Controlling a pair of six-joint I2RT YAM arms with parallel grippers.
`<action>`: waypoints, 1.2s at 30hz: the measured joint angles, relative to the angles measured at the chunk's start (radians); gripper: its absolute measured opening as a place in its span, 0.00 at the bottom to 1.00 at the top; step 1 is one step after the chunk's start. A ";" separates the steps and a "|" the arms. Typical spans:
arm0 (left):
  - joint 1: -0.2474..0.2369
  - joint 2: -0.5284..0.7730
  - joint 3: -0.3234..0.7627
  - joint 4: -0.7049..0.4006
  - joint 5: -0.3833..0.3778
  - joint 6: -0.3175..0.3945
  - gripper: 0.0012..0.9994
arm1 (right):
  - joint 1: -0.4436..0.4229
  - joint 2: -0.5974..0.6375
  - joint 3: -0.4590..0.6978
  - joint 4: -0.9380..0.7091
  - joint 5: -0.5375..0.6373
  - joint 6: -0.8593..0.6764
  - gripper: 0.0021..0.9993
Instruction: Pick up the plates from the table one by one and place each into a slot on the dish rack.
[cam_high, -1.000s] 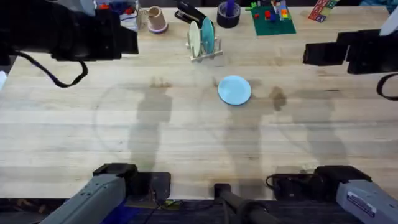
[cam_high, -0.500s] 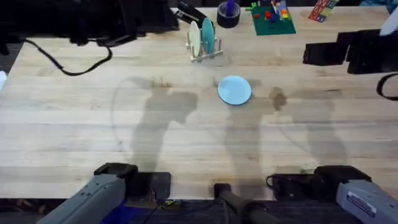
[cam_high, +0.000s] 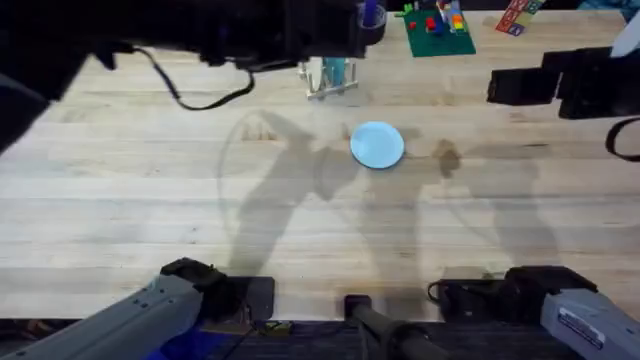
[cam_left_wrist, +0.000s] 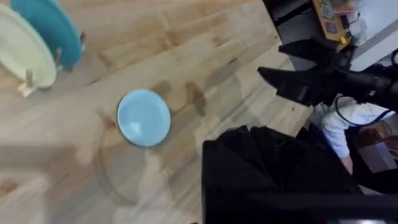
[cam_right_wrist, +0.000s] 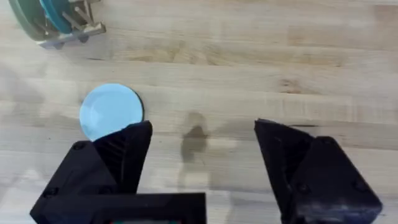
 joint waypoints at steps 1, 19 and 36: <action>-0.012 0.002 -0.006 0.027 -0.002 -0.001 0.04 | 0.000 0.000 0.000 0.000 0.000 0.000 1.00; -0.044 0.036 -0.331 0.370 0.033 -0.056 0.04 | 0.000 0.025 0.000 0.000 0.000 0.000 1.00; -0.047 0.362 -0.339 0.542 0.091 -0.068 0.04 | 0.000 0.031 0.000 0.001 0.000 0.000 0.99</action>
